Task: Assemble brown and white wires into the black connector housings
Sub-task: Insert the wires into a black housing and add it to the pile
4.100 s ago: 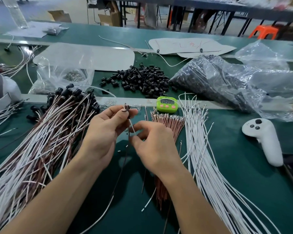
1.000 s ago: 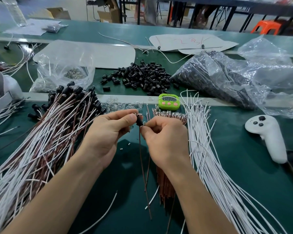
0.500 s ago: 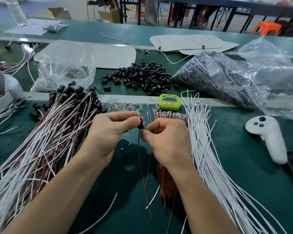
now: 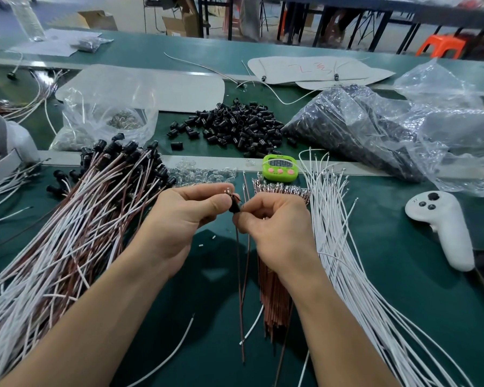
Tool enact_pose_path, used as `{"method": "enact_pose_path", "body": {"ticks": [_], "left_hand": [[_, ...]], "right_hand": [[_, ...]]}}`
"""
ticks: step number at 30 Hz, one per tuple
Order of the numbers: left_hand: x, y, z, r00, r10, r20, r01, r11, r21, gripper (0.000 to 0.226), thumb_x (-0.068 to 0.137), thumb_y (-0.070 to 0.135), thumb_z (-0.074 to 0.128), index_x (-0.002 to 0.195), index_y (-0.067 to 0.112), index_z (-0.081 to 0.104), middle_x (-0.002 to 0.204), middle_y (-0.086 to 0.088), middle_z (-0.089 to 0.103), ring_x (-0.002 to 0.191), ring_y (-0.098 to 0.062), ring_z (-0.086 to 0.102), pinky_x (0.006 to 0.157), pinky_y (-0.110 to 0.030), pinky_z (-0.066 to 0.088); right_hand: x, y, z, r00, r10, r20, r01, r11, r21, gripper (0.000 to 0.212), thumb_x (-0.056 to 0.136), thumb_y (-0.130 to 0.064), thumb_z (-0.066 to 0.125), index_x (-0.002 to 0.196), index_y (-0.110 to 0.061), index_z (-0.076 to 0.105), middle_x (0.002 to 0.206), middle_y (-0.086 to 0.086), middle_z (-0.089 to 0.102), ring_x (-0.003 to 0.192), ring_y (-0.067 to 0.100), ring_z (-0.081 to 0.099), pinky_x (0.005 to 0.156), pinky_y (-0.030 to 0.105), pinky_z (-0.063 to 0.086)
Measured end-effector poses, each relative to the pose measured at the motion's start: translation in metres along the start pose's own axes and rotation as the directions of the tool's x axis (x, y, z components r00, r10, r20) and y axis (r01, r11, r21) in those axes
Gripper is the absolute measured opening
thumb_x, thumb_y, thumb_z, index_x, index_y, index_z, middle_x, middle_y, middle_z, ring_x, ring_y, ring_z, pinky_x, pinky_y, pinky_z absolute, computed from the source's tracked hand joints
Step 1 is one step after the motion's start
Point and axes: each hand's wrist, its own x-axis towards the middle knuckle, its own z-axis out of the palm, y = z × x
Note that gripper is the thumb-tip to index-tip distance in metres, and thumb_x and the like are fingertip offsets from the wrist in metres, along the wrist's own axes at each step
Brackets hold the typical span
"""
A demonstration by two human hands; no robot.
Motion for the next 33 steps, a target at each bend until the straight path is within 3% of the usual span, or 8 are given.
{"method": "enact_pose_path", "body": {"ticks": [3,8,11,14,17,21,28,33], "left_hand": [[0.0006,-0.0008,-0.0016,1.0,-0.009,0.005,0.009,1.0,0.003,0.033,0.048,0.032,0.083,0.081,0.028,0.084,0.088,-0.004,0.08,0.084,-0.013,0.066,0.075,-0.022,0.047],[0.003,-0.0021,-0.0012,1.0,-0.017,-0.016,0.017,1.0,-0.009,0.018,0.049,0.025,0.082,0.067,0.026,0.081,0.077,0.001,0.077,0.065,-0.004,0.066,0.061,-0.016,0.051],[0.0027,-0.002,-0.001,1.0,0.002,-0.015,-0.002,1.0,-0.002,0.017,0.05,0.026,0.081,0.067,0.027,0.081,0.079,0.001,0.078,0.069,-0.005,0.066,0.067,-0.017,0.05],[0.0025,-0.0031,0.0006,0.999,0.015,-0.032,-0.016,0.999,-0.03,0.02,0.049,0.028,0.083,0.068,0.025,0.081,0.085,-0.006,0.079,0.081,-0.014,0.065,0.074,-0.02,0.049],[0.0025,-0.005,0.001,0.999,0.022,-0.048,-0.024,0.999,-0.045,0.03,0.043,0.034,0.086,0.071,0.025,0.082,0.088,-0.009,0.078,0.088,-0.02,0.061,0.077,-0.023,0.048],[0.0023,-0.0048,0.0011,0.999,0.023,-0.044,-0.025,0.998,-0.049,0.033,0.04,0.035,0.086,0.072,0.025,0.082,0.083,-0.006,0.078,0.085,-0.017,0.063,0.082,-0.027,0.047],[0.0038,-0.0041,-0.001,0.999,0.026,-0.033,-0.029,0.995,-0.094,0.026,0.046,0.03,0.085,0.071,0.024,0.081,0.079,-0.002,0.077,0.072,-0.01,0.065,0.078,-0.022,0.051],[0.002,-0.0043,-0.0007,0.999,0.036,0.02,-0.034,0.992,-0.124,0.02,0.054,0.028,0.083,0.073,0.022,0.081,0.09,-0.009,0.079,0.083,-0.014,0.067,0.078,-0.021,0.054]], "right_hand": [[-0.0008,0.0,-0.0001,1.0,-0.01,0.002,0.01,1.0,0.001,0.019,0.079,-0.009,0.084,0.068,-0.021,0.075,0.063,-0.002,0.072,0.061,0.022,0.068,0.056,0.028,0.051],[0.001,-0.0001,-0.0003,1.0,-0.008,0.001,0.008,1.0,0.003,0.02,0.079,-0.008,0.085,0.067,-0.021,0.075,0.064,0.0,0.072,0.064,0.026,0.069,0.059,0.034,0.054],[0.002,0.0008,-0.0002,1.0,0.0,0.006,0.0,1.0,0.001,0.022,0.079,-0.008,0.085,0.065,-0.021,0.074,0.063,0.0,0.072,0.062,0.025,0.068,0.057,0.032,0.053],[0.0025,0.001,-0.0009,1.0,-0.006,0.017,0.007,1.0,-0.013,0.023,0.079,-0.009,0.086,0.064,-0.022,0.074,0.061,-0.004,0.071,0.055,0.01,0.063,0.055,0.025,0.049],[0.0021,0.0012,-0.0009,1.0,-0.014,0.017,0.015,1.0,-0.025,0.024,0.078,-0.01,0.086,0.063,-0.023,0.074,0.061,-0.005,0.071,0.055,0.008,0.062,0.055,0.023,0.048],[0.0015,0.0007,-0.0014,0.999,-0.016,0.029,0.017,1.0,-0.026,0.025,0.078,-0.011,0.085,0.062,-0.027,0.074,0.06,-0.006,0.071,0.055,0.008,0.063,0.055,0.023,0.047],[-0.0038,-0.004,-0.001,0.996,-0.052,0.077,0.057,0.996,-0.063,0.004,0.082,-0.03,0.079,0.077,-0.028,0.079,0.065,0.003,0.072,0.062,0.025,0.065,0.056,0.035,0.049],[-0.0028,-0.0048,0.0003,0.996,-0.044,0.076,0.047,0.998,-0.041,0.015,0.083,-0.026,0.079,0.069,-0.024,0.076,0.063,0.008,0.068,0.053,0.009,0.051,0.051,0.029,0.04]]}}
